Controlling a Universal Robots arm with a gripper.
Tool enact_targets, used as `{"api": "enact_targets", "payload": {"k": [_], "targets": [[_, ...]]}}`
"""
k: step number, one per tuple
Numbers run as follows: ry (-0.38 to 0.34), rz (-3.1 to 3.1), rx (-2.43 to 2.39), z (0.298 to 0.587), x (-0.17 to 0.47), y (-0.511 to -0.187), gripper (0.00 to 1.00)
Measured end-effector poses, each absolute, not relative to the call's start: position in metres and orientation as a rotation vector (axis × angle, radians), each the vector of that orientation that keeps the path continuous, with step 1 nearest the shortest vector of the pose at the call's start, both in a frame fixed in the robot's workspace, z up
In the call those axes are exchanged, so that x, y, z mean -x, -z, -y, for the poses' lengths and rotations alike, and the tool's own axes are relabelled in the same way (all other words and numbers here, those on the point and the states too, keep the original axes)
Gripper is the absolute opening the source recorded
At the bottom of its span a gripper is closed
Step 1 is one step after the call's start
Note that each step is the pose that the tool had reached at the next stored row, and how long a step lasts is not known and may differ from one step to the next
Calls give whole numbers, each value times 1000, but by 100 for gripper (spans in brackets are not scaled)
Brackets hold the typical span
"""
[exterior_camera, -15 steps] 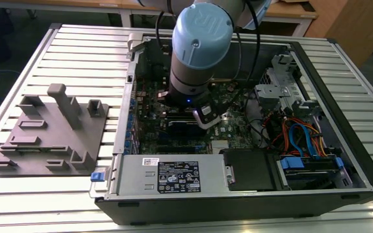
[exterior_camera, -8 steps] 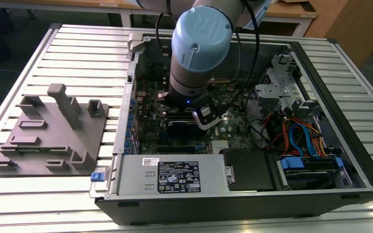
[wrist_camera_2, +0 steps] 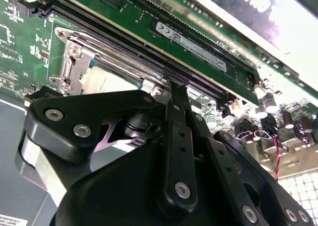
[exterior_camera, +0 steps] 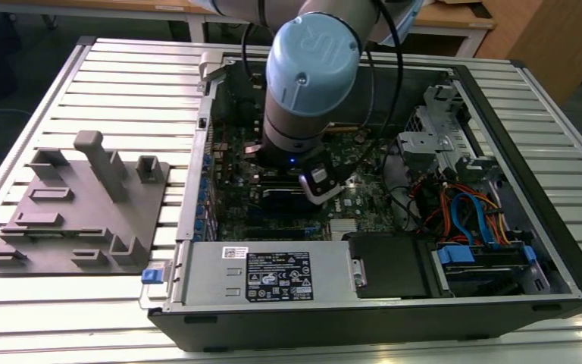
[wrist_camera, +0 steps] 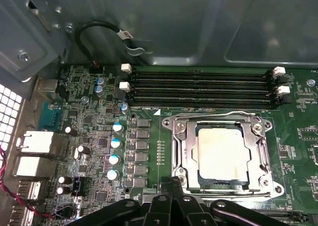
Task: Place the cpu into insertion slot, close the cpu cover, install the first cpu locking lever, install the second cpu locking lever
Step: 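Install the second cpu locking lever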
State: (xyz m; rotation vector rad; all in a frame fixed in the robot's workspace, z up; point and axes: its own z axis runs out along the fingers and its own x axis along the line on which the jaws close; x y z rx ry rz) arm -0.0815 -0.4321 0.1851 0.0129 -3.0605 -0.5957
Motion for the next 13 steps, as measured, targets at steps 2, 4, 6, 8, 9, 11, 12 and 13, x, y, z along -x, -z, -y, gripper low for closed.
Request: {"api": "enact_targets", "payload": {"k": [2,4,6,8,9,11,12,13], "targets": [[596,3060,-13,432,82,-185,10],[596,3060,-13,432,83,-185,10],[597,3060,-13,431,83,-185,10],[597,3060,-13,431,83,-184,10],[597,3060,-13,431,83,-184,10],[598,3060,-13,431,83,-184,10],[599,3060,-13,431,83,-185,10],[600,3060,-13,431,83,-185,10]]}}
